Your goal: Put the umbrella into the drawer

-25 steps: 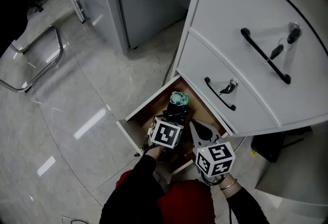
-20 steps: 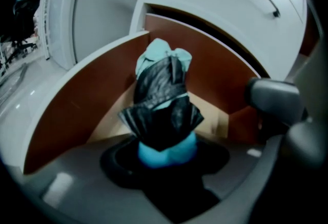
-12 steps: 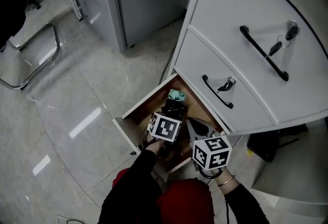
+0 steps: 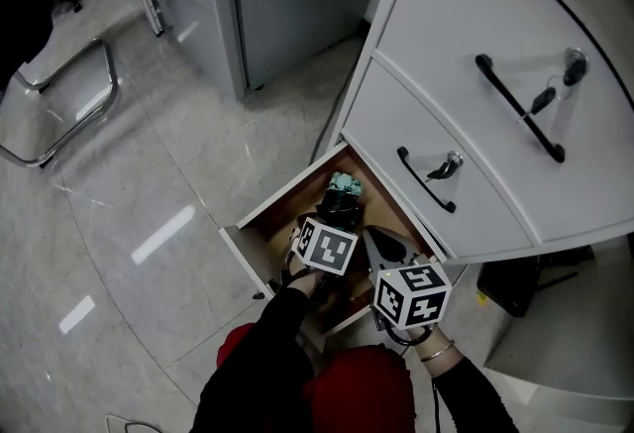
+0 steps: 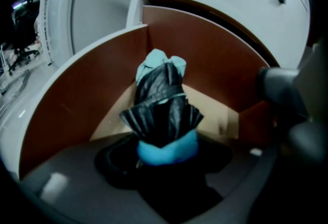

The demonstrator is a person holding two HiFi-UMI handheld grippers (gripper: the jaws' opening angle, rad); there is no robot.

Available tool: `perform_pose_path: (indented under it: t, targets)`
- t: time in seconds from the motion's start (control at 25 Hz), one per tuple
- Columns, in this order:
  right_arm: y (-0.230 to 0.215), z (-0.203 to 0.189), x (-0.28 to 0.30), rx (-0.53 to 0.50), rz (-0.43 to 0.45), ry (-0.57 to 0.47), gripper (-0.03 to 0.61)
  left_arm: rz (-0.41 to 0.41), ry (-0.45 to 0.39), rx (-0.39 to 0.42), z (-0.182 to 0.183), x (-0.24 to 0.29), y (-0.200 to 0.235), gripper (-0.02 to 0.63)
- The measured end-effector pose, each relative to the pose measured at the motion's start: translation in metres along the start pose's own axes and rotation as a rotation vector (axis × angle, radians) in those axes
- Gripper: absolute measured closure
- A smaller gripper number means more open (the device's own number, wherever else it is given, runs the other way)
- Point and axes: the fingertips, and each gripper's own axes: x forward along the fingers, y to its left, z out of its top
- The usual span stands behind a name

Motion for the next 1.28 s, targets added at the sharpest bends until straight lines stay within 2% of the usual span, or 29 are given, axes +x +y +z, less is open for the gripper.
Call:
perform_pose_path:
  t: [0.2, 0.32, 0.68, 0.96, 1.28]
  targets:
    - [0.001, 0.004, -0.004, -0.011, -0.011, -0.013, 0.577, 0.083, -0.021, 0.120, 0.004, -0.004, 0.001, 0.308]
    - [-0.001, 0.008, -0.007, -0.009, -0.023, -0.023, 0.577, 0.107, -0.036, 0.149, 0.008, -0.010, 0.001, 0.307]
    - [-0.001, 0.022, -0.024, -0.015, -0.046, -0.057, 0.577, 0.051, -0.146, 0.082, 0.023, -0.038, -0.008, 0.307]
    - [0.007, 0.032, -0.033, -0.013, -0.023, -0.086, 0.577, -0.003, -0.287, 0.030, 0.050, -0.079, -0.008, 0.317]
    - [0.016, 0.041, -0.051, -0.011, 0.001, -0.143, 0.577, 0.018, -0.463, -0.020, 0.071, -0.140, 0.005, 0.520]
